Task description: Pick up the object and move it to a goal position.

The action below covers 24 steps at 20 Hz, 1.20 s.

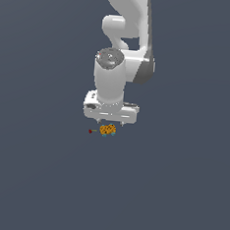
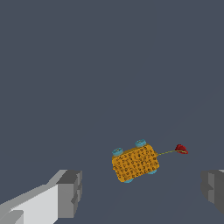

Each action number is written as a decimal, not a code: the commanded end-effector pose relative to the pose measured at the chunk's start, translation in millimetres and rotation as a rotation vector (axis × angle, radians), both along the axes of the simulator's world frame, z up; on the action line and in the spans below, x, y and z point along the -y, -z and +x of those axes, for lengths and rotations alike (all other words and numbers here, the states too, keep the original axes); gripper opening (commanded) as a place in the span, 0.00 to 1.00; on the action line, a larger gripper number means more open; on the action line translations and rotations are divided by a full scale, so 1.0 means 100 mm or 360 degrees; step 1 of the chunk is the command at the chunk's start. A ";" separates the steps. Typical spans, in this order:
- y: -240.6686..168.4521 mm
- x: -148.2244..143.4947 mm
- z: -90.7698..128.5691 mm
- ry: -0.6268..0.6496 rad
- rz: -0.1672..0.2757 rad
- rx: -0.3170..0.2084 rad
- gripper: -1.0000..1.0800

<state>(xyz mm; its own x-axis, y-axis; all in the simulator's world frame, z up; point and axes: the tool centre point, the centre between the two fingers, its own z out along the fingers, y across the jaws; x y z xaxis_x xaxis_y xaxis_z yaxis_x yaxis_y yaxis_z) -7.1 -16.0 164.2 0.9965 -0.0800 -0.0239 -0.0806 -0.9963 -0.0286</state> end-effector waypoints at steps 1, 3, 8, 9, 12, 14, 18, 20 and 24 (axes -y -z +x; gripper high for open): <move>0.04 0.01 -0.01 0.0065 0.0002 -0.0003 0.96; 0.09 0.01 -0.03 0.0130 0.0004 -0.0005 0.96; 0.21 0.04 -0.07 0.0338 0.0006 -0.0013 0.96; 0.24 0.05 -0.08 0.0388 0.0006 -0.0015 0.96; 0.34 0.07 -0.11 0.0541 0.0005 -0.0020 0.96; 0.39 0.09 -0.14 0.0644 0.0004 -0.0022 0.96; 0.51 0.13 -0.18 0.0850 -0.0002 -0.0026 0.96; 0.56 0.15 -0.21 0.0953 -0.0005 -0.0028 0.96; 0.67 0.20 -0.26 0.1161 -0.0015 -0.0028 0.96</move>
